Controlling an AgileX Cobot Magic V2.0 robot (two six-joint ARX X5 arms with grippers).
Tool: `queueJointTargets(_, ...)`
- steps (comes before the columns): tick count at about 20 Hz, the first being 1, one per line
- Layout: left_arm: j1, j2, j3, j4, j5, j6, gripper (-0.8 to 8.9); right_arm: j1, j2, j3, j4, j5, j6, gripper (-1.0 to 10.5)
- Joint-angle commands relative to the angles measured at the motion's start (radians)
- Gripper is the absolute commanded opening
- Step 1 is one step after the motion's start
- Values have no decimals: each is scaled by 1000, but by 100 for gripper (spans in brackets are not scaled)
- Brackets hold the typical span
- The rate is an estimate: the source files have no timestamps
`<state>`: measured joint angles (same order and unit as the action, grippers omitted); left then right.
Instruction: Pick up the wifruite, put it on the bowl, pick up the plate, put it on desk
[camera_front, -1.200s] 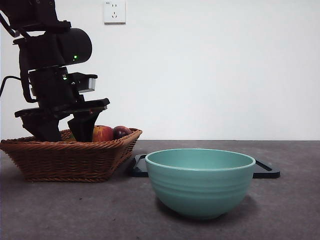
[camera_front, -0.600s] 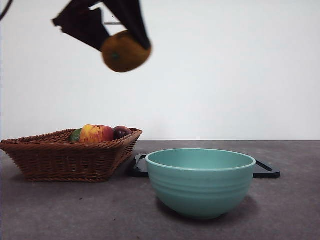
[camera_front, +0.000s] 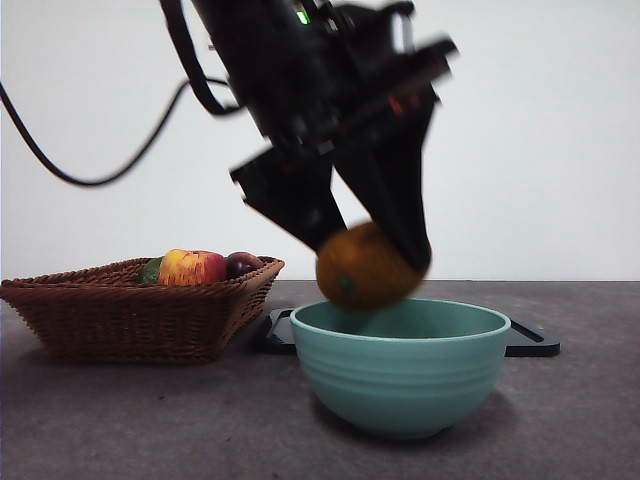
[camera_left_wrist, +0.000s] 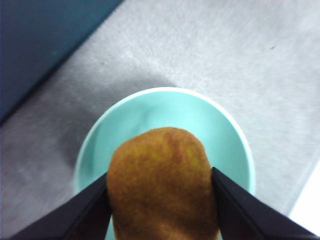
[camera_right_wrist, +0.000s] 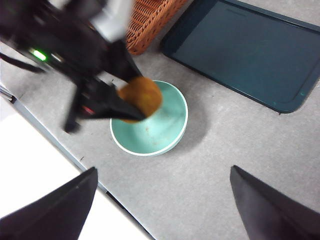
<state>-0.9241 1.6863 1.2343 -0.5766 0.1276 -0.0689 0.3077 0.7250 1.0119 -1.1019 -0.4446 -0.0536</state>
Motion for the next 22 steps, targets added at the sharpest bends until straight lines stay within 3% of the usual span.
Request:
queueJointTargets(1, -21, 66, 18, 33, -21, 10, 214, 5, 5, 17, 8, 0, 1, 424)
queueJointTargets(10, -40, 179, 18, 76, -27, 16, 224, 5, 5, 17, 9, 0, 1, 424)
queueJointTargets(13, -48, 179, 18, 76, -27, 15, 319, 5, 5, 17, 9, 0, 1, 424)
queueJointTargets(22, -60, 116, 18, 69, -27, 11, 356, 5, 5, 17, 9, 0, 1, 424)
